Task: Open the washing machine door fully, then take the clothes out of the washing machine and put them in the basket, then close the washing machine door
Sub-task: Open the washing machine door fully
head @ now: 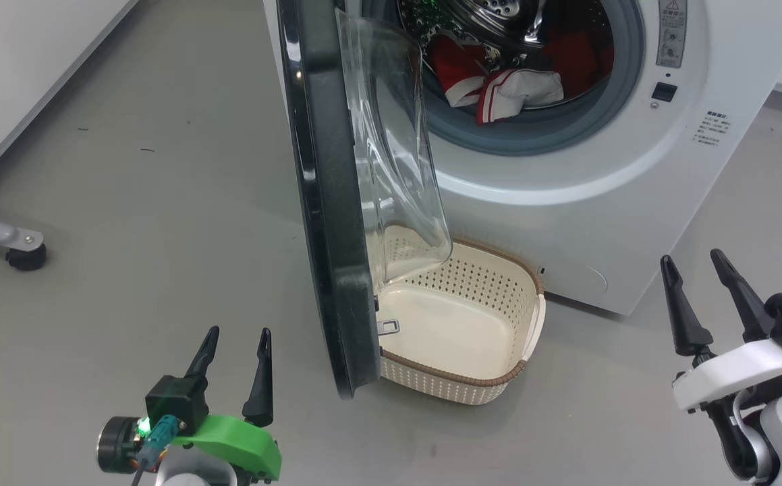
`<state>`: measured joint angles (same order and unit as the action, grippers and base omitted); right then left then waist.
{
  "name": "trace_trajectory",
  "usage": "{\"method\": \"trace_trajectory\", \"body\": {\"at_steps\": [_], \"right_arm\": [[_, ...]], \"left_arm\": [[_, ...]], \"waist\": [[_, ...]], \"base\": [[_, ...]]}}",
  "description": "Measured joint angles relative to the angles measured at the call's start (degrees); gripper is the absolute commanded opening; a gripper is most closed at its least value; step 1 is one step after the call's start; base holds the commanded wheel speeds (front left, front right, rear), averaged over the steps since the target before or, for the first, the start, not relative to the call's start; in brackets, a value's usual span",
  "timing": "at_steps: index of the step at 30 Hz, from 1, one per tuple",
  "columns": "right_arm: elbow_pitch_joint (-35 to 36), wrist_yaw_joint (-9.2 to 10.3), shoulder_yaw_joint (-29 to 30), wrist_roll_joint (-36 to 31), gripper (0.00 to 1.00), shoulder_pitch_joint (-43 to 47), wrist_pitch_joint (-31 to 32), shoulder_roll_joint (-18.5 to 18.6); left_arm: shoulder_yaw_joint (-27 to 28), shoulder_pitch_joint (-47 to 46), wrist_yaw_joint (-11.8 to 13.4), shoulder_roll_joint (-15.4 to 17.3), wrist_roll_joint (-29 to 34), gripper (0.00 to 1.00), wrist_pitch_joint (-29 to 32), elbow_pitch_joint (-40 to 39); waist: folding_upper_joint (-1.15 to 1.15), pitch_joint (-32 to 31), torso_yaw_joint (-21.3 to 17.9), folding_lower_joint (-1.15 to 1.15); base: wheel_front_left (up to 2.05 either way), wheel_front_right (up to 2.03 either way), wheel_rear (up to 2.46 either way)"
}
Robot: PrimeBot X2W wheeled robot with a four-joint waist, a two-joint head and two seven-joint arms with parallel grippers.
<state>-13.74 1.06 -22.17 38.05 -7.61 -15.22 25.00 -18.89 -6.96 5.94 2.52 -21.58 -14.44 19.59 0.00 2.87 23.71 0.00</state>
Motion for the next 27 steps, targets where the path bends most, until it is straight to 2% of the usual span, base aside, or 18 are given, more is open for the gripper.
{"method": "trace_trajectory", "body": {"at_steps": [5, 19, 27], "right_arm": [[3.36, 3.66, 4.76, -4.44, 1.0, 0.06, 0.3, -4.02], [2.71, 4.15, 5.5, -10.51, 1.0, 5.7, 0.31, -11.33], [2.11, 4.5, 6.91, -13.03, 1.0, 6.54, 0.36, -12.99]], "left_arm": [[-0.01, 0.0, 0.0, 0.1, 0.0, 1.0, 0.0, -0.14], [0.01, -0.01, 0.0, 0.13, 0.0, 1.0, 0.0, -0.34], [-0.68, -0.02, 0.0, 0.15, 0.01, 1.0, 0.19, -0.2]], "waist": [[0.0, 0.12, -0.15, 0.0], [0.0, 0.74, -0.44, 0.0], [0.0, 0.71, -0.08, 0.0]], "base": [[0.0, 0.0, 0.0], [0.0, 0.0, 0.0], [0.0, 0.0, 0.0]]}}
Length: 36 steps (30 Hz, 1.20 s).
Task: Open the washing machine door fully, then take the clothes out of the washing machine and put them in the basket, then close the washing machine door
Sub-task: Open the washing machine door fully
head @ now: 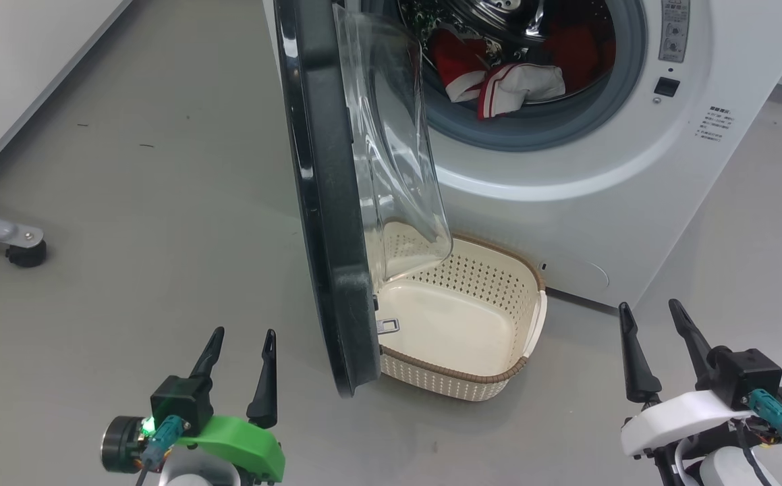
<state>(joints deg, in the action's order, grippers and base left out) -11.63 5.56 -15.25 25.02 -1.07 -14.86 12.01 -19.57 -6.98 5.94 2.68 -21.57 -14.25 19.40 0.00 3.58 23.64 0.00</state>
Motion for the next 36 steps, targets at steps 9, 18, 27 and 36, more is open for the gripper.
{"method": "trace_trajectory", "body": {"at_steps": [9, 18, 27, 36], "right_arm": [[-0.73, -0.19, 1.8, -1.27, 1.0, 0.44, 0.0, -1.63], [-1.12, -0.98, 4.0, -2.98, 1.0, 0.59, 0.0, -3.35], [-1.69, -1.99, 5.14, -4.2, 1.0, 0.75, 0.0, -4.37], [-2.26, -2.98, 6.16, -5.99, 1.0, 1.35, 0.0, -4.78]], "left_arm": [[-0.24, 0.0, 0.0, 0.0, 0.0, 1.0, 0.01, 0.2], [-0.38, 0.0, 0.0, 0.0, -0.01, 1.0, 0.04, 0.2], [-0.51, 0.01, 0.0, 0.0, 0.0, 0.0, 0.07, 0.37], [-0.34, -0.06, 0.0, 0.05, 0.09, 0.0, 0.04, -1.57]], "waist": [[0.0, -0.18, 0.21, 0.0], [0.0, -0.07, 0.32, 0.0], [0.0, -0.02, 0.46, 0.0], [0.0, -0.03, 0.6, 0.0]], "base": [[0.0, 0.0, 0.0], [0.0, 0.0, 0.0], [0.0, 0.0, 0.0], [0.0, 0.0, 0.0]]}}
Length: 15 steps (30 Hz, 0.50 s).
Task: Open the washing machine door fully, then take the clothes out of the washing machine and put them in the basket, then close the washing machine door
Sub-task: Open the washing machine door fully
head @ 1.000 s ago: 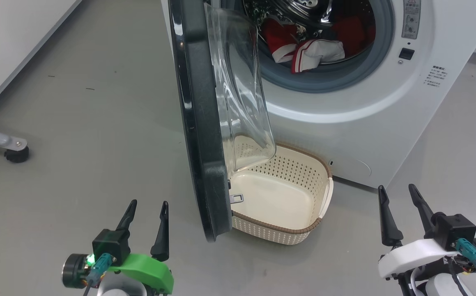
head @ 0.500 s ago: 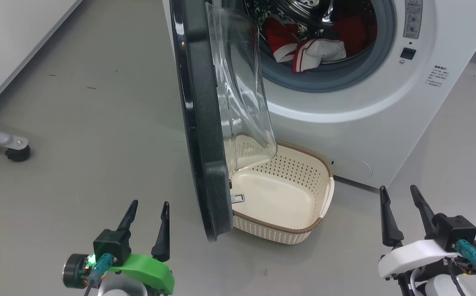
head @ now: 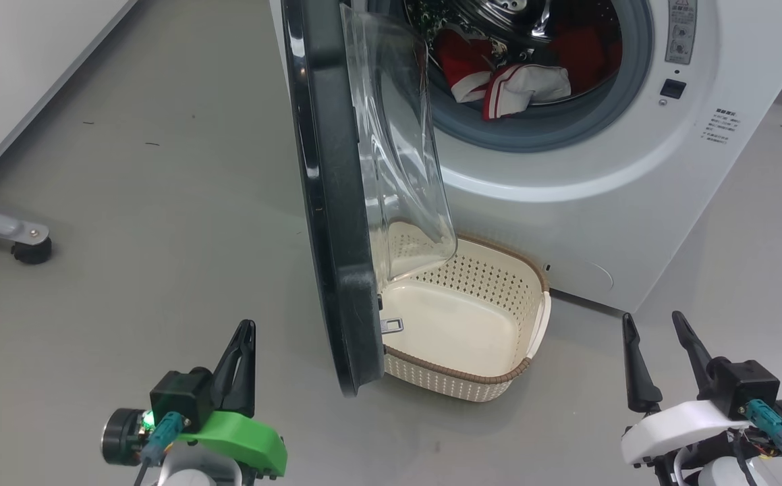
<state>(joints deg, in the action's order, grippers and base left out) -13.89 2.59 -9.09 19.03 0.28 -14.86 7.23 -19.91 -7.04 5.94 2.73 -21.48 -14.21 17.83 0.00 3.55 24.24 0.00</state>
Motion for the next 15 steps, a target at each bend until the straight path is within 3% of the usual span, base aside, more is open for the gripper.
{"method": "trace_trajectory", "body": {"at_steps": [7, 15], "right_arm": [[-0.13, -0.54, 0.9, -1.24, 1.0, 0.04, 0.0, -0.19], [-0.19, -1.54, 1.34, -2.07, 1.0, 0.26, 0.0, -0.7]], "left_arm": [[1.14, -1.08, 0.0, 0.37, 1.72, 0.0, -0.04, -5.9], [1.47, -4.77, 0.0, 0.7, 4.43, 0.0, -0.24, -18.18]], "waist": [[0.0, -0.12, 0.21, 0.0], [0.0, -0.72, 0.46, 0.0]], "base": [[0.0, 0.0, 0.0], [0.0, 0.0, 0.0]]}}
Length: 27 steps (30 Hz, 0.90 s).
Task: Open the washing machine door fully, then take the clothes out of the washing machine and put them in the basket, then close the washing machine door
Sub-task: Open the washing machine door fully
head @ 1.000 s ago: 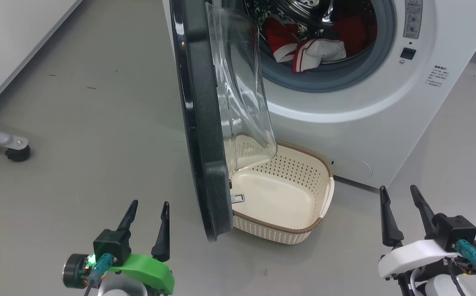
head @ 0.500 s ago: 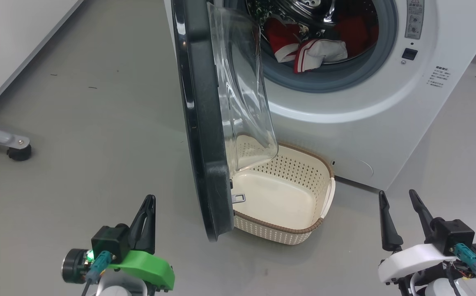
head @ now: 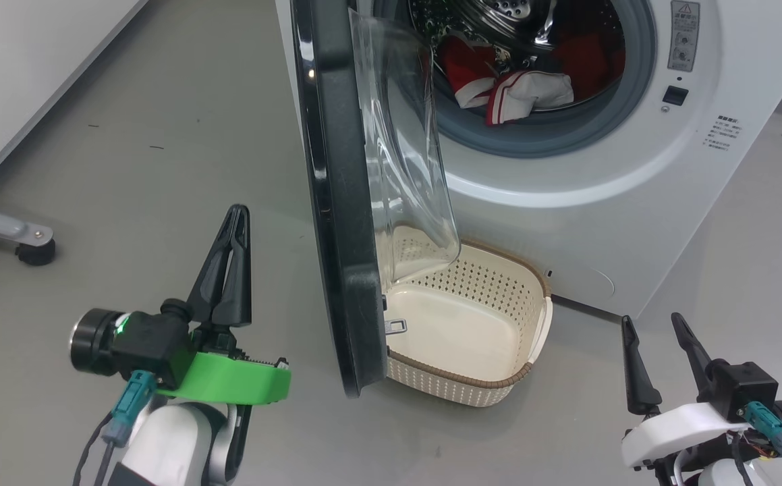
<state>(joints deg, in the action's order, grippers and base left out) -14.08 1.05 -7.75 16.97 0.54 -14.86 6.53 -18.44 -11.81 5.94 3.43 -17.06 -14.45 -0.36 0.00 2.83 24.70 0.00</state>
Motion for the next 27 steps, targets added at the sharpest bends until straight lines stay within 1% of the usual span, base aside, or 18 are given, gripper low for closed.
{"method": "trace_trajectory", "body": {"at_steps": [2, 5, 6, 8, 11, 17, 20, 23, 27], "right_arm": [[-0.12, -0.27, 0.05, -0.01, 1.0, 0.02, 0.0, -0.35], [-0.31, -0.62, 0.18, -0.22, 1.0, 0.2, 0.0, -0.78], [-0.31, -0.62, 0.18, -0.22, 1.0, 0.2, 0.0, -0.78], [-0.43, -0.97, 0.32, -0.47, 1.0, 0.41, 0.0, -0.93], [-0.6, -0.99, 0.48, -0.56, 1.0, 0.93, 0.0, -1.29], [-1.14, -1.58, 0.99, -0.64, 1.0, 1.2, 0.0, -1.63], [-1.2, -1.7, 1.18, -1.0, 1.0, 1.22, 0.0, -1.83], [-1.25, -2.02, 1.22, -1.52, 1.0, 1.22, 0.0, -2.02], [-1.23, -2.25, 1.6, -1.74, 1.0, 1.22, 0.0, -2.19]], "left_arm": [[-0.31, -0.6, -0.24, -0.01, 0.93, 0.0, -0.01, -3.19], [-1.36, -1.23, -1.31, 0.02, 1.77, 0.0, -0.29, -7.37], [-1.36, -1.23, -1.31, 0.02, 1.77, 0.0, -0.29, -7.37], [-3.1, -1.28, -2.79, 0.01, 2.04, 0.0, -0.3, -9.88], [-6.16, -1.32, -5.16, -0.03, 2.01, 0.0, -0.32, -12.69], [-11.83, 0.43, -8.34, -0.02, 0.81, 0.0, -0.22, -13.04], [-14.73, 2.46, -9.9, -0.01, -0.22, 0.0, 1.79, -12.13], [-16.73, 4.47, -10.34, 0.01, -2.11, 0.0, 3.96, -10.27], [-17.36, 6.53, -10.33, 0.12, -3.56, 0.0, 6.91, -7.09]], "waist": [[0.0, -0.19, 0.05, 0.0], [0.0, -0.52, 0.08, 0.0], [0.0, -0.52, 0.08, 0.0], [0.0, -0.75, 0.08, 0.0], [0.0, -1.1, 0.02, 0.0], [0.0, -1.56, -0.41, 0.0], [0.0, -1.57, -0.64, 0.0], [0.0, -1.43, -0.87, 0.0], [0.0, -1.15, -1.21, 0.0]], "base": [[0.0, 0.0, 0.0], [0.0, 0.0, 0.0], [0.0, 0.0, 0.0], [0.0, 0.0, 0.0], [0.0, 0.0, 0.0], [0.0, 0.0, 0.0], [0.0, 0.0, 0.0], [0.0, 0.0, 0.0], [0.0, 0.0, 0.0]]}}
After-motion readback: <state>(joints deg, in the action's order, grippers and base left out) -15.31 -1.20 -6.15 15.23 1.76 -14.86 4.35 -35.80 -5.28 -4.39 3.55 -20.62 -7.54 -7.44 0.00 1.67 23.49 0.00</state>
